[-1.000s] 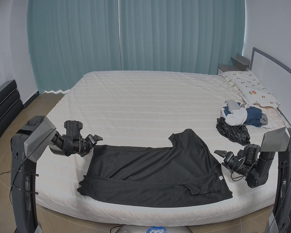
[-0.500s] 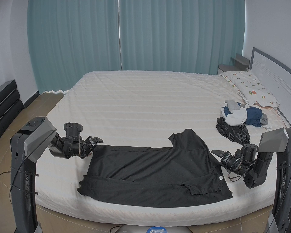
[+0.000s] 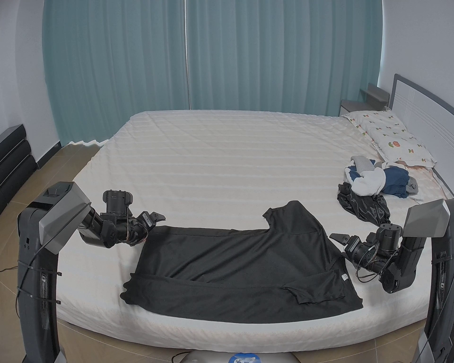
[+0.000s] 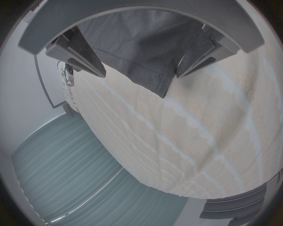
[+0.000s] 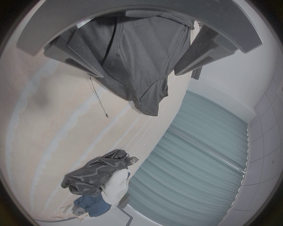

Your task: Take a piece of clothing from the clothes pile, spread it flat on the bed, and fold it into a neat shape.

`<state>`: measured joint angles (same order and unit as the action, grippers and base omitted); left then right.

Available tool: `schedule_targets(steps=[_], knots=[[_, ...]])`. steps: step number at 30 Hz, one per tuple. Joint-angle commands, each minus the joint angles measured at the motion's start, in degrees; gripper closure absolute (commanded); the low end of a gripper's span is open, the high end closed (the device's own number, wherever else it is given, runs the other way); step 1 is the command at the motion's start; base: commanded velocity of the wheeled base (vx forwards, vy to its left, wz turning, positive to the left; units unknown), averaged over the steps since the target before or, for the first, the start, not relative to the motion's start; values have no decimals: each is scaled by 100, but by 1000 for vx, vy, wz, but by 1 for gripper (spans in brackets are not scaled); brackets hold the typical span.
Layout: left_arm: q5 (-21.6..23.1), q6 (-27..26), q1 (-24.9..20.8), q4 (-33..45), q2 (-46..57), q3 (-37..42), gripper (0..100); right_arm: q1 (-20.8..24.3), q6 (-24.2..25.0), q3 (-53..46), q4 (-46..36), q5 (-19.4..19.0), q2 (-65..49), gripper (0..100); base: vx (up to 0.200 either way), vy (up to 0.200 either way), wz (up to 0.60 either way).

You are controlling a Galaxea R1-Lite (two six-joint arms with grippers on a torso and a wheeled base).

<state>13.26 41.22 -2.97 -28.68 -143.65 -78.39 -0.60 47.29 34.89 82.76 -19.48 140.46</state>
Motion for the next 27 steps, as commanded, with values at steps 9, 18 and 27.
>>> schedule_targets(steps=[9,18,27], knots=[[-113,-17,16,-6,-93,-10,100,-11,0,-35,3,-3,-1,0,0,0,0],[-465,493,87,-41,39,-1,100,-37,-62,-140,3,111,-335,0,0,0,0],[-439,809,174,-50,153,139,100,112,-281,633,-621,138,-493,0,0,0,0]])
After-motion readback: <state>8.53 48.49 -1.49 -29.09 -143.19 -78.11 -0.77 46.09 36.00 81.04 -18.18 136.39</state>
